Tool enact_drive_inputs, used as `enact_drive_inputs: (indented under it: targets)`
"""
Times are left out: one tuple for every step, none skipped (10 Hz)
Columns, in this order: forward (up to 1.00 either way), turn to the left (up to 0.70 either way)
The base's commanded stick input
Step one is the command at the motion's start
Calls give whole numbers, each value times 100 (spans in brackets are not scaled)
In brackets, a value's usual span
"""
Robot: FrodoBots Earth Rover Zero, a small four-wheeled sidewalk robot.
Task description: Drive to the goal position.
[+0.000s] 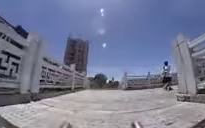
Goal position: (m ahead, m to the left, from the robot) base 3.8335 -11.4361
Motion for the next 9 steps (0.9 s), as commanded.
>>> enact_drive_inputs:
  targets:
    - [70,-14]
    - [70,-14]
    - [70,-14]
    - [70,-14]
    - [70,-14]
    - [70,-14]
    - [70,-14]
    - [70,-14]
    - [70,-14]
